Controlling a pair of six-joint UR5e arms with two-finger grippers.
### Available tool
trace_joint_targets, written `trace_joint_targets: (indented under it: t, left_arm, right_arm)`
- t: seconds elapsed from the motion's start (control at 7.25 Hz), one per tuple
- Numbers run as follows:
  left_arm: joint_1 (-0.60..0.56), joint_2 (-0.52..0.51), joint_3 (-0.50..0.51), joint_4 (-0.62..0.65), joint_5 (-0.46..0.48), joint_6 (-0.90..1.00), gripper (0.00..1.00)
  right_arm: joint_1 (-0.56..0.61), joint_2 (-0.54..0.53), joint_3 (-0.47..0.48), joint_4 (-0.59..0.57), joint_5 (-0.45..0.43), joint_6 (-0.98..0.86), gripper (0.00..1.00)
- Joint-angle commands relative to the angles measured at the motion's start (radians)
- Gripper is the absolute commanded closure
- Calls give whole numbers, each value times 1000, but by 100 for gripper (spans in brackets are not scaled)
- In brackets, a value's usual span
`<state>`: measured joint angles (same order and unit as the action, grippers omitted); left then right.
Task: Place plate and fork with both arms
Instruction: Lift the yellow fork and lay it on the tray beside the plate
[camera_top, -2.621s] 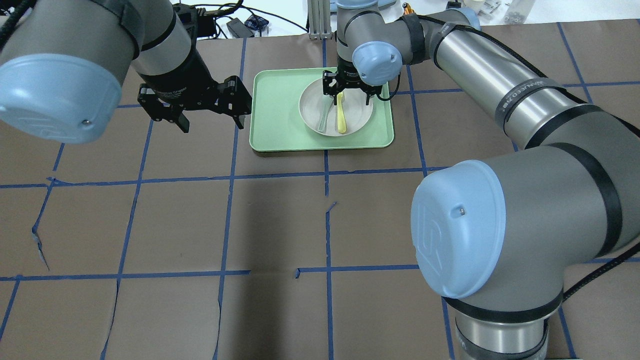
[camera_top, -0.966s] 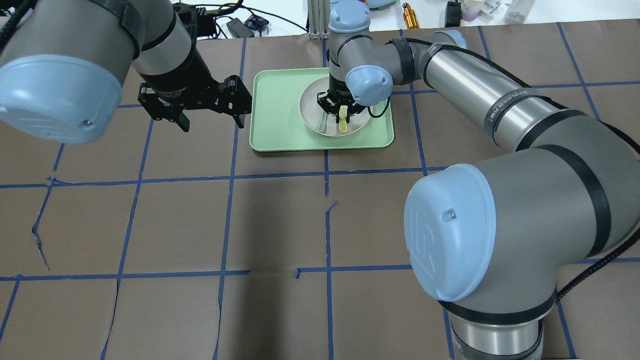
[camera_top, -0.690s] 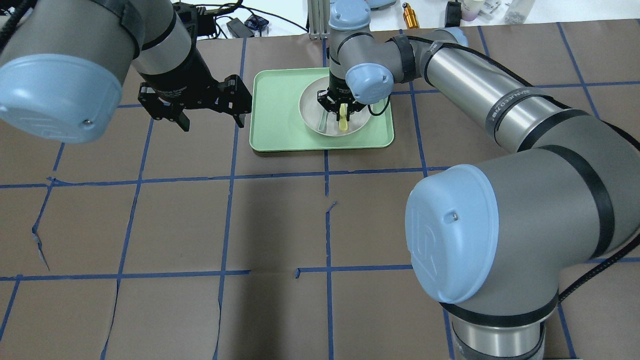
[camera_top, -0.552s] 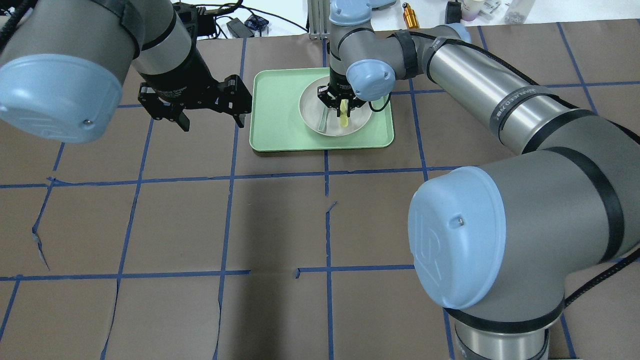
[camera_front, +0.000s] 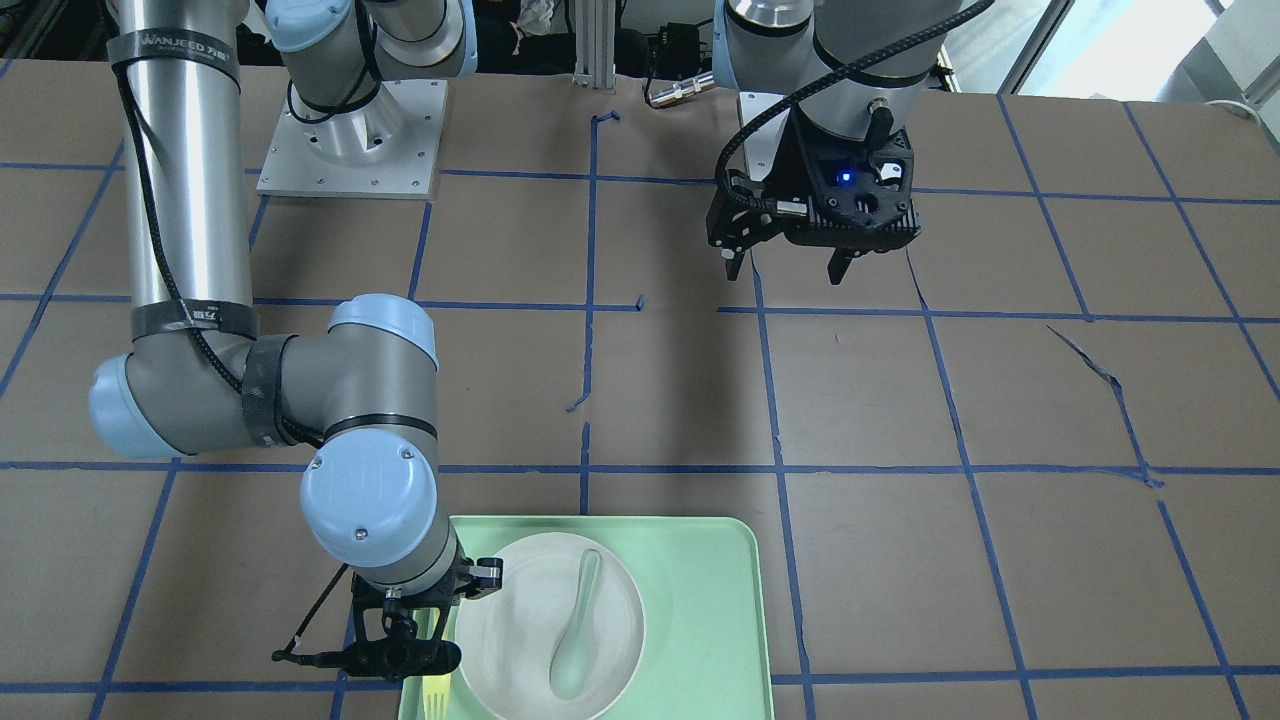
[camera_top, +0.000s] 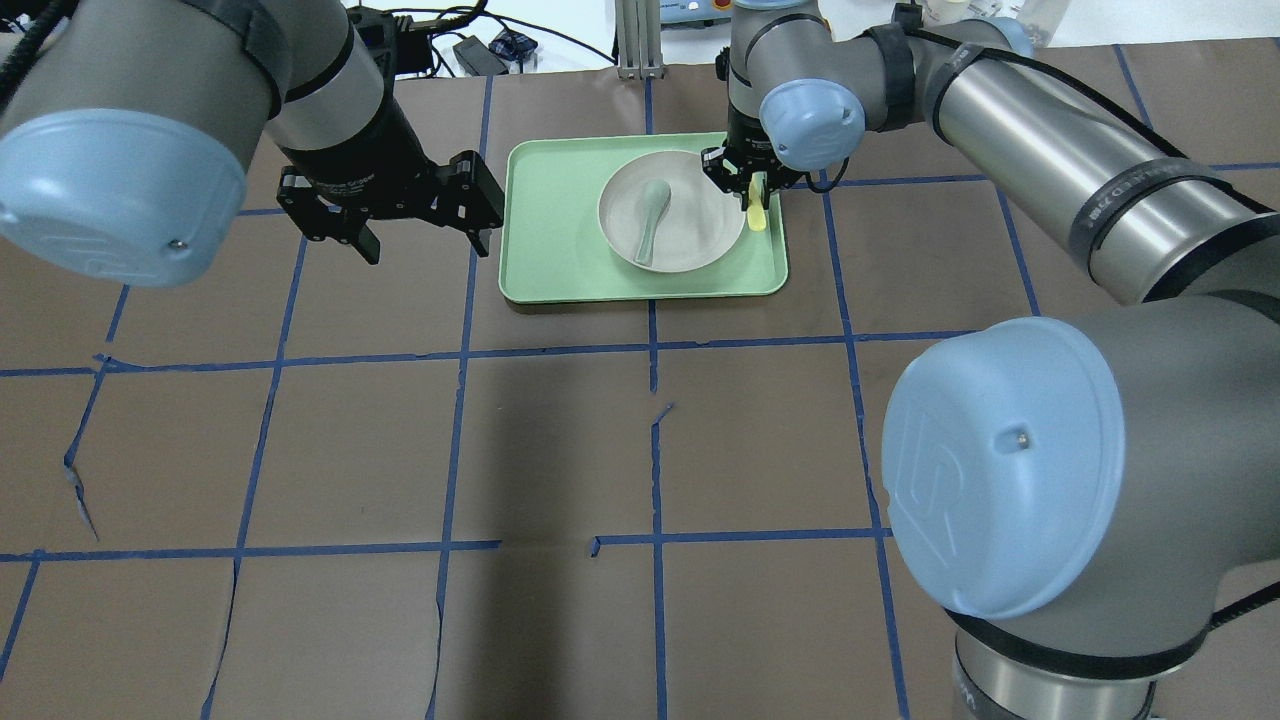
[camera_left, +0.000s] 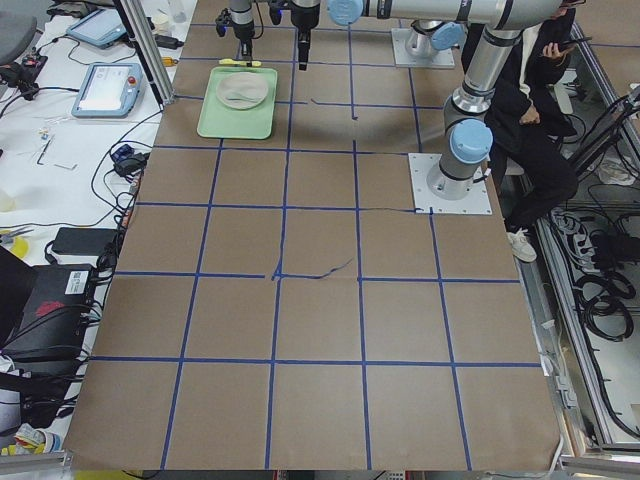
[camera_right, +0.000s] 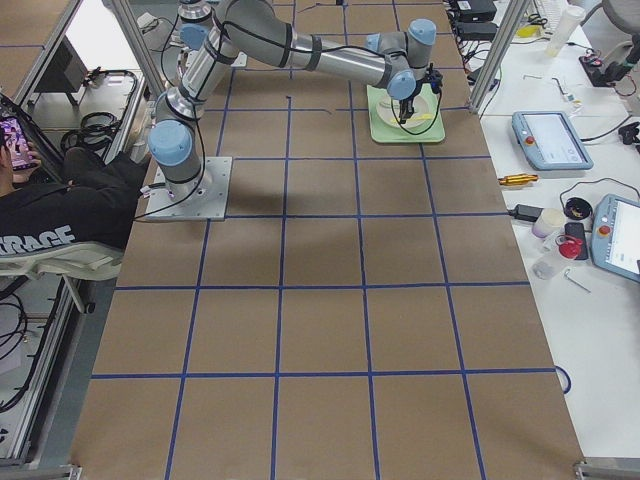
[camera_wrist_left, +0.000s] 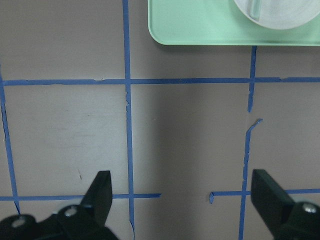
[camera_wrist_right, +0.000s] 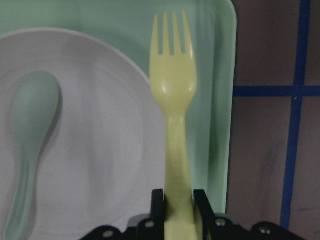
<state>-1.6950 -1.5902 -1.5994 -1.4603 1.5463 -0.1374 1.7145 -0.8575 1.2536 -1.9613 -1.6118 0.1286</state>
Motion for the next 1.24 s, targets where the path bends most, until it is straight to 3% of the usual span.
trace_joint_targets:
  t: [0.0, 0.28, 0.41, 0.55, 0.83, 1.1]
  left_arm:
    - [0, -1, -1, 0, 0, -1, 0]
    - [0, -1, -1, 6, 0, 1, 0]
    - [0, -1, -1, 6, 0, 1, 0]
    - [0, -2, -1, 6, 0, 1, 0]
    - [0, 1, -1, 6, 2, 2, 0]
    - [0, 3, -2, 6, 0, 2, 0]
  right_arm:
    - [-9, 40, 24, -11, -8, 2, 83]
    - [-10, 37, 21, -11, -5, 2, 81]
    - [-10, 32, 21, -14, 6, 2, 31]
    - [-10, 20, 24, -14, 7, -7, 0]
    - [-15, -26, 38, -4, -2, -26, 0]
    - [-18, -180, 85, 112, -8, -29, 0]
